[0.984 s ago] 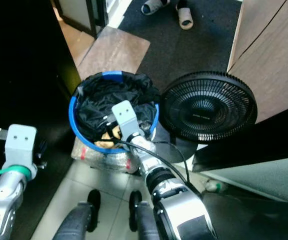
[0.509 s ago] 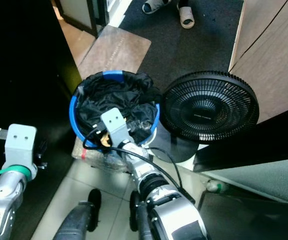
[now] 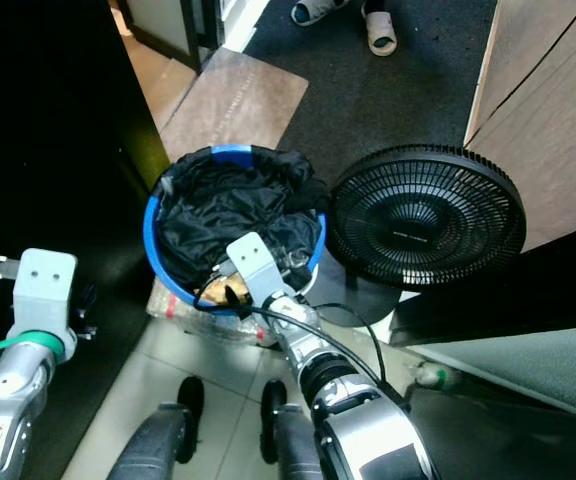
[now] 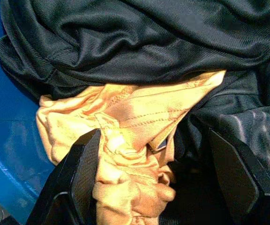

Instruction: Clothes washing

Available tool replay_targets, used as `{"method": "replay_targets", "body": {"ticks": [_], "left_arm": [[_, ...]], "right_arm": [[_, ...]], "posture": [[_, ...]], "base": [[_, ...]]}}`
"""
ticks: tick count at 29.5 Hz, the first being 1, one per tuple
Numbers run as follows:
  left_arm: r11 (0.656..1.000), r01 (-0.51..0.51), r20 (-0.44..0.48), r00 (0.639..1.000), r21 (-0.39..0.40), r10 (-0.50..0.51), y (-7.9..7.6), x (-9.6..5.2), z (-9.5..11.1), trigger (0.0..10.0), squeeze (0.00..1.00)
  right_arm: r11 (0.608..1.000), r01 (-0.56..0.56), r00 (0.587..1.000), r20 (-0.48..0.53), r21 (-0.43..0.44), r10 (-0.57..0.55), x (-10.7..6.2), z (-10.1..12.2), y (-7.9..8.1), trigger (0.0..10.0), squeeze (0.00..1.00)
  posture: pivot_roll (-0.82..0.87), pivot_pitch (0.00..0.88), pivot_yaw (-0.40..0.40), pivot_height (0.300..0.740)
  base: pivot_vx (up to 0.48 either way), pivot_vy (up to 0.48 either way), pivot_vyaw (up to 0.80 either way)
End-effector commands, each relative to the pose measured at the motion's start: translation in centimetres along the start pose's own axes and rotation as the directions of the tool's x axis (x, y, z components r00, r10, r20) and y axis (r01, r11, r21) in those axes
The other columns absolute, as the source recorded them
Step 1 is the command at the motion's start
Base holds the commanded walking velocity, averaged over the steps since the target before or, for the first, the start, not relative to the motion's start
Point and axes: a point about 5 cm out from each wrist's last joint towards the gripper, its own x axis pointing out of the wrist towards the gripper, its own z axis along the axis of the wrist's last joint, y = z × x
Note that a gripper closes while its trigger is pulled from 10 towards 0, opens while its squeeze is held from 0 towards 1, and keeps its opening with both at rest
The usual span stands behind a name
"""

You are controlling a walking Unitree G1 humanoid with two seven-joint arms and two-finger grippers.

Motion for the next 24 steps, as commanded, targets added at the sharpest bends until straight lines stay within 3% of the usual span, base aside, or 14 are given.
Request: {"method": "replay_targets", "body": {"ticks": [1,2,3,4,5,7,24], "left_arm": [[1.000,0.012,-0.055,0.998,-0.001,-0.012,-0.15,-0.58,-1.28,10.0,0.00],[1.000,0.013,-0.056,0.998,-0.001,-0.013,-0.18,-0.59,-1.31,10.0,0.00],[1.000,0.013,-0.056,0.998,-0.001,-0.013,-0.18,-0.59,-1.31,10.0,0.00],[1.000,0.015,-0.057,0.998,-0.002,-0.015,-0.26,-0.50,-1.35,10.0,0.00],[1.000,0.015,-0.057,0.998,-0.002,-0.015,-0.26,-0.50,-1.35,10.0,0.00],[1.000,0.018,-0.056,0.998,-0.004,-0.018,-0.38,-0.41,-1.28,10.0,0.00],[1.000,0.025,-0.057,0.998,-0.008,-0.026,-0.61,-0.41,-1.28,10.0,0.00]], "right_arm": [[1.000,-0.014,0.991,-0.131,0.009,0.016,-0.76,-3.60,0.71,9.5,0.00],[1.000,-0.008,0.992,-0.128,0.005,0.009,-0.81,-3.64,0.50,7.6,0.00],[1.000,-0.008,0.992,-0.128,0.005,0.009,-0.81,-3.64,0.50,7.6,0.00],[1.000,-0.004,0.992,-0.129,0.005,0.004,-0.92,-3.85,0.35,2.9,0.00],[1.000,-0.004,0.992,-0.129,0.005,0.004,-0.92,-3.85,0.35,2.9,0.00],[1.000,-0.005,0.991,-0.135,0.013,0.007,-1.04,-4.17,0.36,0.0,0.00],[0.998,0.027,0.994,-0.105,0.065,-0.020,-1.12,-3.99,-0.22,0.0,0.00]], "posture": [[0.25,0.627,0.043,0.740],[0.24,0.624,0.043,0.740],[0.24,0.624,0.043,0.740],[0.24,0.620,0.045,0.740],[0.24,0.620,0.045,0.740],[0.24,0.617,0.048,0.740],[0.23,0.610,0.051,0.740]], "base": [[0.000,0.000,0.00],[0.000,0.000,0.00],[0.000,0.000,0.00],[0.000,0.000,0.00],[0.000,0.000,0.00],[0.000,0.000,0.00],[0.000,0.000,0.00]]}}
